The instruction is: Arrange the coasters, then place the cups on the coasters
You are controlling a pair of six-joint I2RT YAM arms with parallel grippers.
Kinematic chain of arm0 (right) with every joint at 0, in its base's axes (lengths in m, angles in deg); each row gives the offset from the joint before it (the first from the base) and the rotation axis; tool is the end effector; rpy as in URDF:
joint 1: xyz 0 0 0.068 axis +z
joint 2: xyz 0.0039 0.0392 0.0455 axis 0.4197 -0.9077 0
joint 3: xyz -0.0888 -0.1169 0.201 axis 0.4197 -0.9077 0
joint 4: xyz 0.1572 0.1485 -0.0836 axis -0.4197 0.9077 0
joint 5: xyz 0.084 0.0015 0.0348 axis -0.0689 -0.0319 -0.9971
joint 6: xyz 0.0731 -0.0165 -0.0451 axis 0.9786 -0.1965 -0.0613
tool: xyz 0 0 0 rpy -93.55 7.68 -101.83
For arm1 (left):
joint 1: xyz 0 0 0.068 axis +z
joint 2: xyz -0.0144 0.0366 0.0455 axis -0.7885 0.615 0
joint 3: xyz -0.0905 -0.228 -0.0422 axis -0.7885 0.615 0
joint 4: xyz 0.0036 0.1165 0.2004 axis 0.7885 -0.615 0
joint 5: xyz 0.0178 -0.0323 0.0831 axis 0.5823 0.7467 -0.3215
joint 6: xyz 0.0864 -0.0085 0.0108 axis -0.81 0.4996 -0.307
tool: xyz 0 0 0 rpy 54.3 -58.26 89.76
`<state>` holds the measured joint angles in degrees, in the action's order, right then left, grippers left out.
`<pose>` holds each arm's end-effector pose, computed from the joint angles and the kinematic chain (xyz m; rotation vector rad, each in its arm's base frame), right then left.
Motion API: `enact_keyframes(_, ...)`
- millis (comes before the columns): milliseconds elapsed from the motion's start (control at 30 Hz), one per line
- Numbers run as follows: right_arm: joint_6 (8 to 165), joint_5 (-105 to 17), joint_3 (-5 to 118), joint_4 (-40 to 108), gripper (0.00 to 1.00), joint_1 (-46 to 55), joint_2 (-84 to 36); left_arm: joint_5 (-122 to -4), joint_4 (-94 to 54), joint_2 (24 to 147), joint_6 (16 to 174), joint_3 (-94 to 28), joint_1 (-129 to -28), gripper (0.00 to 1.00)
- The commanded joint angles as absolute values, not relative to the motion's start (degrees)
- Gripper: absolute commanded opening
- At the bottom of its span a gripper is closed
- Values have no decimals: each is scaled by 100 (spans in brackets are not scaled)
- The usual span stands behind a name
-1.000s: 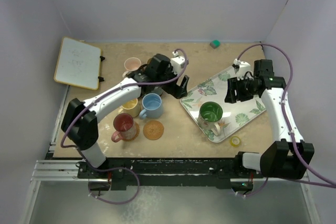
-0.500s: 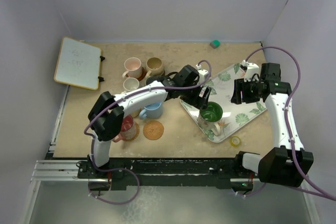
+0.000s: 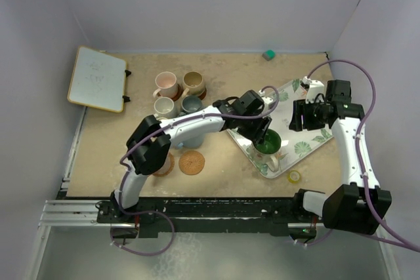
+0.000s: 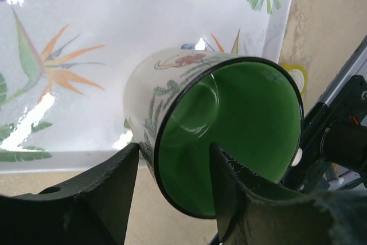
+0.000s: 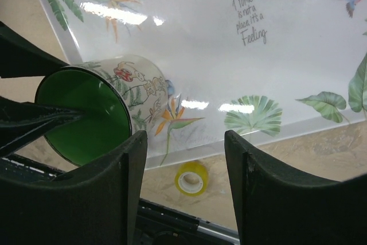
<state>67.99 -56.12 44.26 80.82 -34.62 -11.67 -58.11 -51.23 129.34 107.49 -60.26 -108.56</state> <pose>0.2417 -0.0148 0.2600 -0.1862 2.4237 0.2674 0.2367 -0.3894 0.1930 0.8273 2.4759 -0.8574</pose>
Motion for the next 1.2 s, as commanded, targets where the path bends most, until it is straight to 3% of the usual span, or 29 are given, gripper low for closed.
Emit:
enact_keyframes(0,6806,-5611,4437,8013,59,-3548,-868,-5828,-5100,13174,10514,-6537,-10922,46)
enact_keyframes(233,6888,-5556,4433,7955,59,-3817,-660,-6126,-5221,13457,9784,-7086,-10927,29)
enact_keyframes(767,7006,-5513,4411,7864,59,-4234,-377,-6317,-5537,13956,8162,-7974,-10922,12)
enact_keyframes(967,6999,-5523,4395,7868,59,-4264,-369,-6291,-5512,13855,7766,-8071,-10927,16)
enact_keyframes(1167,6990,-5555,4404,7870,59,-4283,-376,-6503,-5391,13489,8157,-7709,-10925,39)
